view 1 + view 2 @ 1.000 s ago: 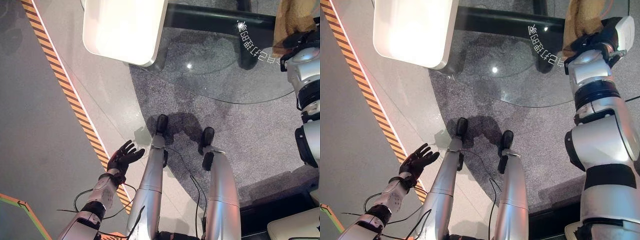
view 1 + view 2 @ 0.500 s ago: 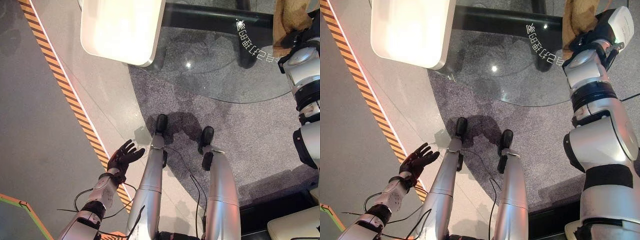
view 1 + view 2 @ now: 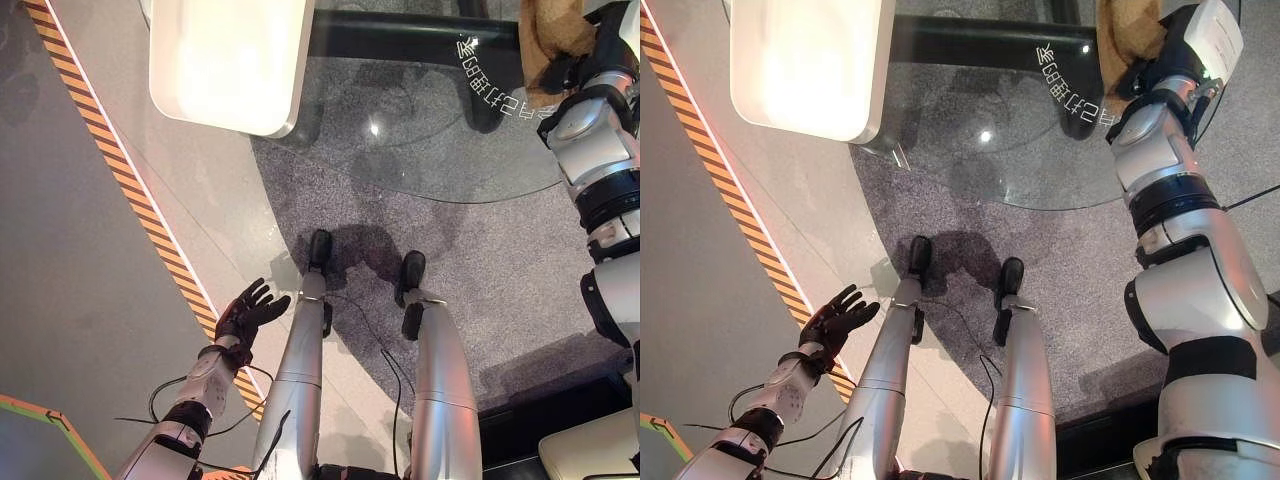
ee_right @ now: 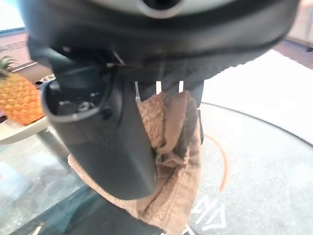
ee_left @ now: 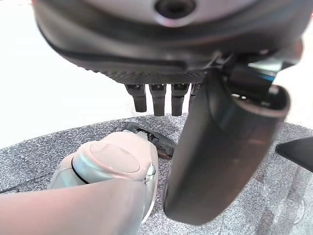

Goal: Wipe the table with a cloth and put it in the basket.

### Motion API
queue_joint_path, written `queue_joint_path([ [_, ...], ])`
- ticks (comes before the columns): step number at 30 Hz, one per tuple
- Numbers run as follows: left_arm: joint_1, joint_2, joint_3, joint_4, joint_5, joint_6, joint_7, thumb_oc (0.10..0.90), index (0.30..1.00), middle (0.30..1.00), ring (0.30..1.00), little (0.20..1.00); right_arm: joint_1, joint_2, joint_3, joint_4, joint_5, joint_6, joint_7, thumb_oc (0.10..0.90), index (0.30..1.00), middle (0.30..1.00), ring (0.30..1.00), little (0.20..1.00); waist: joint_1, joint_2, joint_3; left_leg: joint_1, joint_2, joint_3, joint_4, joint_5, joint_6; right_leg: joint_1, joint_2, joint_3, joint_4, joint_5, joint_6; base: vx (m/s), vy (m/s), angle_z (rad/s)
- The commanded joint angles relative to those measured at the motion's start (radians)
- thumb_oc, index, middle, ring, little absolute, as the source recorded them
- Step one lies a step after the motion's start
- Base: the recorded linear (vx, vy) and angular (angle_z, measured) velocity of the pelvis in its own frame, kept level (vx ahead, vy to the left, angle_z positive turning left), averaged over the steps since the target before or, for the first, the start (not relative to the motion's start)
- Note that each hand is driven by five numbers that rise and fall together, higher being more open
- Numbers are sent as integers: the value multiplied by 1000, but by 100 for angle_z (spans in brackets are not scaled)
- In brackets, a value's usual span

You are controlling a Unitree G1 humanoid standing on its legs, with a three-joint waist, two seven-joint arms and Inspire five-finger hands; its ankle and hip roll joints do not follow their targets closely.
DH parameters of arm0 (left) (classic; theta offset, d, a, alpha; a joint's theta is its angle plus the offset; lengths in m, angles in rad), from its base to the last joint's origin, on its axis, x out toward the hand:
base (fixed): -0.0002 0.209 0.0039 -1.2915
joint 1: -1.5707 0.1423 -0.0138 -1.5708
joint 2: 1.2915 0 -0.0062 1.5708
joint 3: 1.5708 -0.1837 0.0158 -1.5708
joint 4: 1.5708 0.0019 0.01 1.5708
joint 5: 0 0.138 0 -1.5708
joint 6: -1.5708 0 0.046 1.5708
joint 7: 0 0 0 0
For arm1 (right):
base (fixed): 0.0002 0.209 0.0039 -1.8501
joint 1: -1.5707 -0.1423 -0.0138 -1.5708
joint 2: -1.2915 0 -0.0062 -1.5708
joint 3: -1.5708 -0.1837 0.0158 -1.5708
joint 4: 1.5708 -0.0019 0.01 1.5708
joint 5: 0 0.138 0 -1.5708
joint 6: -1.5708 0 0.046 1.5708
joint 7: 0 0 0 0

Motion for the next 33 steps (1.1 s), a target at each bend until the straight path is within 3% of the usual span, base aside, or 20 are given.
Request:
queue_joint_path([
  [1,17,-2,6,15,-11,-37,24,800,900,900,900,900,8,116,94,-189,-41,-80,117,100,300,300,300,200,24,3,-3,-3,-74,129,59,-85,117,30,23,-68,-131,69,-12,0,0,0],
  [18,35,-20,26,-7,9,-42,33,800,900,900,900,900,63,147,81,-425,-122,-62,203,100,300,300,300,200,15,-3,-3,-1,-73,134,49,-77,118,28,31,-67,-135,69,-13,-4,1,0],
  [19,22,-18,32,-11,10,-40,34,800,900,900,900,900,54,145,80,-435,-125,-58,206,100,300,300,300,200,16,-2,-3,-27,-72,135,36,-40,122,6,30,-76,-155,106,-20,-73,7,1],
  [20,24,-21,32,-13,12,-41,37,800,900,900,900,900,57,147,80,-444,-129,-57,213,100,300,300,300,200,15,-2,-3,-27,-72,136,35,-39,123,7,31,-76,-158,106,-21,-73,8,3],
  [30,26,-27,41,-20,20,-43,42,800,900,900,900,900,96,162,83,-507,-166,-37,272,100,300,300,300,200,13,-7,-3,-33,-70,138,38,-38,121,2,31,-77,-154,106,-20,5,0,1],
  [31,38,-29,36,-19,20,-43,42,800,900,900,900,900,109,164,84,-506,-166,-38,273,100,300,300,300,200,13,-7,-3,-8,-71,136,49,-73,117,24,32,-68,-138,72,-12,62,-7,1],
  [33,38,-33,36,-18,22,-46,44,800,900,900,900,900,115,165,87,-509,-175,-42,287,100,300,300,300,200,12,-7,-3,-7,-72,136,47,-73,118,24,32,-68,-140,72,-12,31,-5,0],
])
